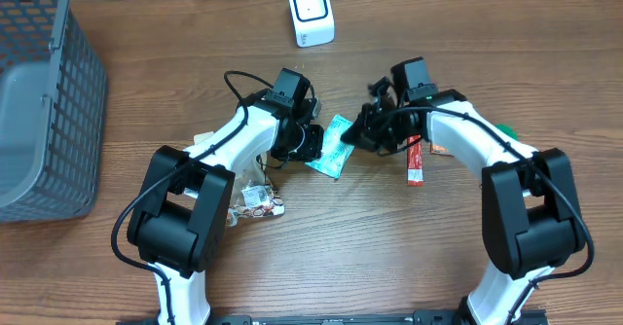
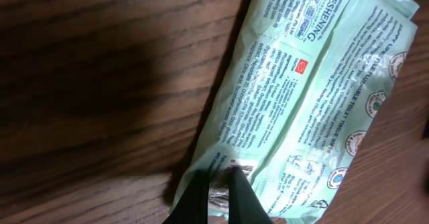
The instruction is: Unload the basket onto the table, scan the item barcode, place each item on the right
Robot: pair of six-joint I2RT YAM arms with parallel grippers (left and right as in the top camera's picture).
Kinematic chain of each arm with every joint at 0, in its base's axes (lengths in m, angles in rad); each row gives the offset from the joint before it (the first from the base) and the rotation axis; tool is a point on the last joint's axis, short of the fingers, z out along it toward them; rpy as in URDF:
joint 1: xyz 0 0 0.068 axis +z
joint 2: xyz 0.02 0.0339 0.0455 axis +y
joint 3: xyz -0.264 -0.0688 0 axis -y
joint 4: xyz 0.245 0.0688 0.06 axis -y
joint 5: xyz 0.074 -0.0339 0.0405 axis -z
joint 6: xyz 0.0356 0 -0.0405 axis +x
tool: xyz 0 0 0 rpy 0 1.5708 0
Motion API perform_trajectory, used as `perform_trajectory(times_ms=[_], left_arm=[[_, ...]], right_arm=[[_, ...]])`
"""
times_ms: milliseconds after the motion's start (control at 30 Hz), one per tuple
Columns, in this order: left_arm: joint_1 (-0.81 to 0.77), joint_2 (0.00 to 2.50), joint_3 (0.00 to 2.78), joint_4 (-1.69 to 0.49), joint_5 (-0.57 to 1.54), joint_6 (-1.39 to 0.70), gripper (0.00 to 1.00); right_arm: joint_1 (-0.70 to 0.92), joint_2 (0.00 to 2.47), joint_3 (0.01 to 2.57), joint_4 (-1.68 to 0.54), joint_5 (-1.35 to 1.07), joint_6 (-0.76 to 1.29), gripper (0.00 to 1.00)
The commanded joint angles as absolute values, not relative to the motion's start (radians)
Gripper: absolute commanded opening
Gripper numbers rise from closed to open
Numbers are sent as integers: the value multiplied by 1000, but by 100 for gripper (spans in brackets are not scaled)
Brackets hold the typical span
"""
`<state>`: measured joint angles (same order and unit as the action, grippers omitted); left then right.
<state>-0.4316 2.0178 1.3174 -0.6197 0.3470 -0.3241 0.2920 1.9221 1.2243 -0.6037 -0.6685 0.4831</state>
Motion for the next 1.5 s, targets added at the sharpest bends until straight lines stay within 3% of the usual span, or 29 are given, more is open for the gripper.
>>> perform_trajectory(times_ms=[0, 367, 833, 967, 1100, 1467], left_arm=[[-431, 2032, 1340, -616, 333, -337, 4], [-432, 2033, 1339, -627, 326, -336, 4], [-384, 1919, 1365, -620, 311, -311, 4], [-372, 1867, 1366, -628, 304, -311, 8], [-375, 1878, 1364, -640, 303, -311, 11], [-400, 1975, 1361, -632, 289, -311, 13]], right_arm=[[332, 1916, 1202, -604, -612, 464, 4], [392, 1949, 1059, -559, -408, 630, 4], [370, 1826, 1209, -683, -471, 539, 5], [352, 1787, 1240, -686, -441, 462, 16], [339, 1786, 1236, -673, -282, 463, 41], [338, 1799, 1236, -582, -197, 470, 56]])
